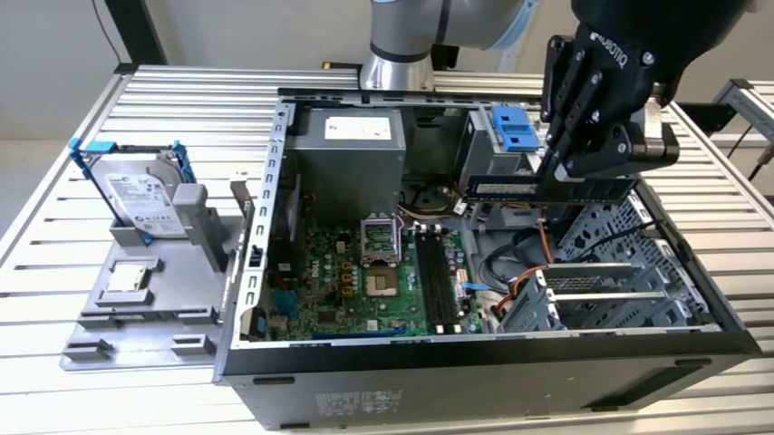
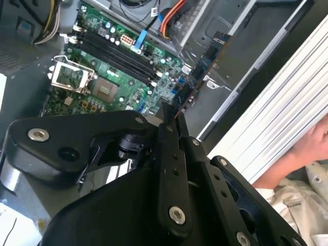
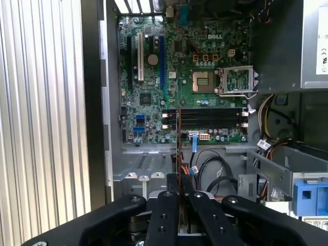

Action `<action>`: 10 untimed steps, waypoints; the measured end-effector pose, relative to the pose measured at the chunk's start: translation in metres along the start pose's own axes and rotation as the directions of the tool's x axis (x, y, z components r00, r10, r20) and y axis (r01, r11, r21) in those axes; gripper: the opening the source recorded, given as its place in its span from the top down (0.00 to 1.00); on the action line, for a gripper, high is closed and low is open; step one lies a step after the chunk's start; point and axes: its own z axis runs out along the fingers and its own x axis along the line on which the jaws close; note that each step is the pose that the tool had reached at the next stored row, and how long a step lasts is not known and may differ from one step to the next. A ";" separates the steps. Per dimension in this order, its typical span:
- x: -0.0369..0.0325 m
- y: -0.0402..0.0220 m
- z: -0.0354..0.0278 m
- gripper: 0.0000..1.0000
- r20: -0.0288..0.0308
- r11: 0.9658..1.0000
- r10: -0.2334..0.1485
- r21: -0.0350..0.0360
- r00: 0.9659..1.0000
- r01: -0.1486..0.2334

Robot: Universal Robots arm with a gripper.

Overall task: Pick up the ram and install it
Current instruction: 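Pick up the ram and move it above insertion slot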

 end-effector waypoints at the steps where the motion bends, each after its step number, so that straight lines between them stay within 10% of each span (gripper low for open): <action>1: -0.0045 0.0005 0.0004 1.00 0.000 1.000 0.000 0.000 1.000 0.000; 10: -0.0454 0.0052 0.0029 1.00 0.000 1.000 0.000 0.000 1.000 0.000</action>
